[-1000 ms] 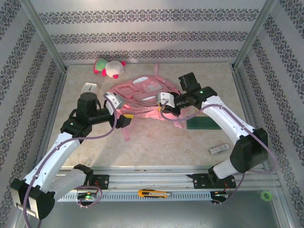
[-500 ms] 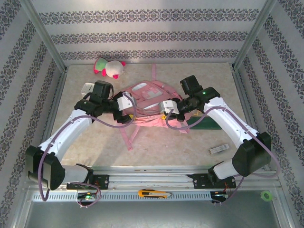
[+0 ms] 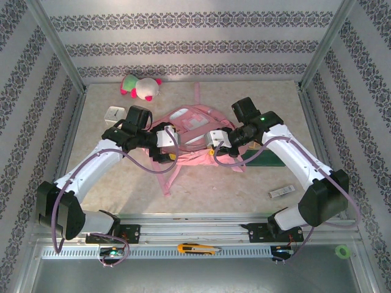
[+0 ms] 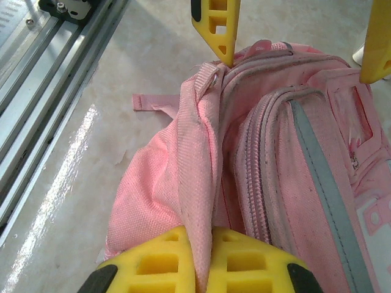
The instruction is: Pack books, pencil case, and school supplies into a backpack
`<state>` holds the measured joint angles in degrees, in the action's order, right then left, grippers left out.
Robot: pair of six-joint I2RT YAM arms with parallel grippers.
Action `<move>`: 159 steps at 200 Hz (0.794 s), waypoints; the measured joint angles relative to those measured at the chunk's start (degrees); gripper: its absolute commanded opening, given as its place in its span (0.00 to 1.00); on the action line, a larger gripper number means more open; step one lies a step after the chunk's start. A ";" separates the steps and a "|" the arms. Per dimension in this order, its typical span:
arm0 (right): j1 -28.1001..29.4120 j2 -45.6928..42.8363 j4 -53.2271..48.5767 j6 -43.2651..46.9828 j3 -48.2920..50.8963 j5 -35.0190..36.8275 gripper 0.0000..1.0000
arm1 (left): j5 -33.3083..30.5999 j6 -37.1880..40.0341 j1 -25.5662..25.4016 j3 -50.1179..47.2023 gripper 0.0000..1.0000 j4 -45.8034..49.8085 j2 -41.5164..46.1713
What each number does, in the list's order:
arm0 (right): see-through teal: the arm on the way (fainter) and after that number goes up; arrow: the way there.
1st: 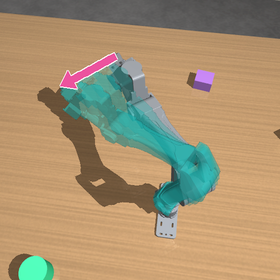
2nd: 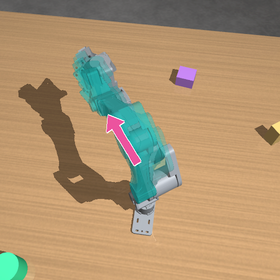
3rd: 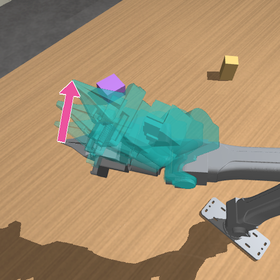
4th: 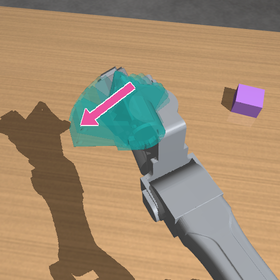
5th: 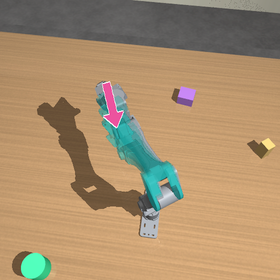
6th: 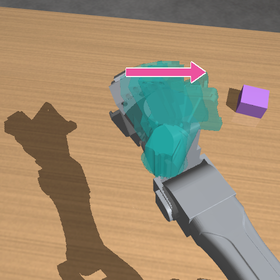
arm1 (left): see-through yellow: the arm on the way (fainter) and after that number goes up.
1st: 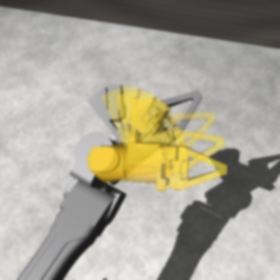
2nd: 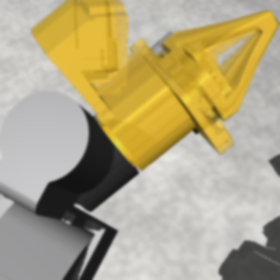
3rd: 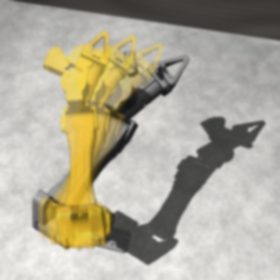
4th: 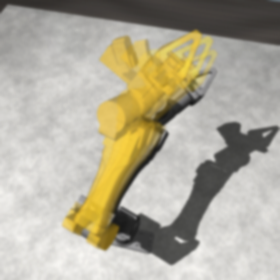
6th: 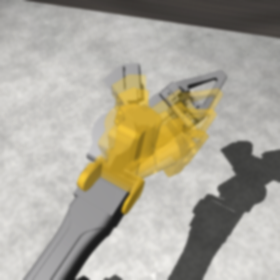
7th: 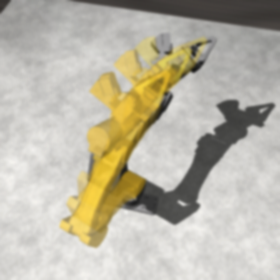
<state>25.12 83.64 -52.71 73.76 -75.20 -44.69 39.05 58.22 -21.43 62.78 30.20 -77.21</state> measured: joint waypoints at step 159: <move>0.04 1.16 -0.50 -0.02 -1.09 -0.85 0.00 | 0.28 -1.84 -0.70 -2.78 0.60 -0.76 0.17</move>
<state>25.17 84.79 -53.21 73.73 -76.29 -45.54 39.33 56.38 -22.13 60.01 29.43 -77.03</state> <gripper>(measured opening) 0.052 0.698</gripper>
